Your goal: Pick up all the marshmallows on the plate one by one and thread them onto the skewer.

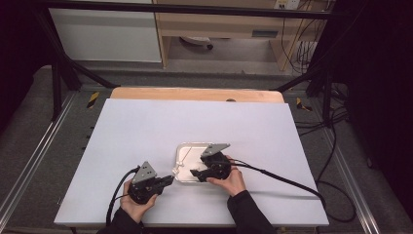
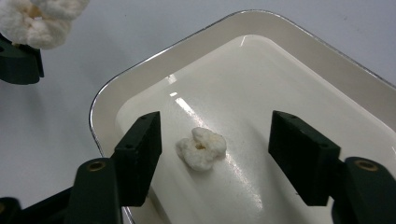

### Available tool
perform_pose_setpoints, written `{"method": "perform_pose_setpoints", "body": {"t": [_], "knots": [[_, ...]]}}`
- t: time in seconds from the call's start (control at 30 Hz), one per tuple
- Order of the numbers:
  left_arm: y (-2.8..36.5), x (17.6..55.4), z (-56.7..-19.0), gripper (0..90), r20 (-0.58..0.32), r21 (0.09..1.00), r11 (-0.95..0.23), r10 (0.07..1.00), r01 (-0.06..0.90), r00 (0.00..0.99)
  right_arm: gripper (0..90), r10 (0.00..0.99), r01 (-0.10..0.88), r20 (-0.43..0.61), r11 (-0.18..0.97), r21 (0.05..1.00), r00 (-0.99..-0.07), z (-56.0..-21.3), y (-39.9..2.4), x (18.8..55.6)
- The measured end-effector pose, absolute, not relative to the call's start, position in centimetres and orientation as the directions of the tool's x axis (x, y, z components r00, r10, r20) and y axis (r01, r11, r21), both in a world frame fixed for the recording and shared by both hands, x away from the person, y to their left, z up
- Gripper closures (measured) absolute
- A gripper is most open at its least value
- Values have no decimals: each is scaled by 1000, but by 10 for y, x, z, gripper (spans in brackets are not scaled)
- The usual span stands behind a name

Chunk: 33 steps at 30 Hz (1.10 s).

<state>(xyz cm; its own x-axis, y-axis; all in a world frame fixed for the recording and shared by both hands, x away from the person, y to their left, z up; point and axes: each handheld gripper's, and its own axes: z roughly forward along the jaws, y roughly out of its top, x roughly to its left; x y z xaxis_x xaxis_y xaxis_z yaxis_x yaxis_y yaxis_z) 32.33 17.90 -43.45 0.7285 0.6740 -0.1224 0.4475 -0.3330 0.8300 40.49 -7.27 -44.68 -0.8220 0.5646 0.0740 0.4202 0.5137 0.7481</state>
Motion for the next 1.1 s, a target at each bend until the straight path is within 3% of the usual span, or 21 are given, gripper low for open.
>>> {"method": "perform_pose_setpoints", "body": {"t": [0.57, 1.1], "knots": [[178, 323, -435, 883, -118, 828, -339, 672, 446, 731, 617, 529, 353, 5, 558, 751, -848, -453, -68, 400], [178, 323, -434, 883, -119, 829, -339, 670, 444, 733, 685, 534, 376, 56, 515, 770, -844, -446, -71, 400]]}}
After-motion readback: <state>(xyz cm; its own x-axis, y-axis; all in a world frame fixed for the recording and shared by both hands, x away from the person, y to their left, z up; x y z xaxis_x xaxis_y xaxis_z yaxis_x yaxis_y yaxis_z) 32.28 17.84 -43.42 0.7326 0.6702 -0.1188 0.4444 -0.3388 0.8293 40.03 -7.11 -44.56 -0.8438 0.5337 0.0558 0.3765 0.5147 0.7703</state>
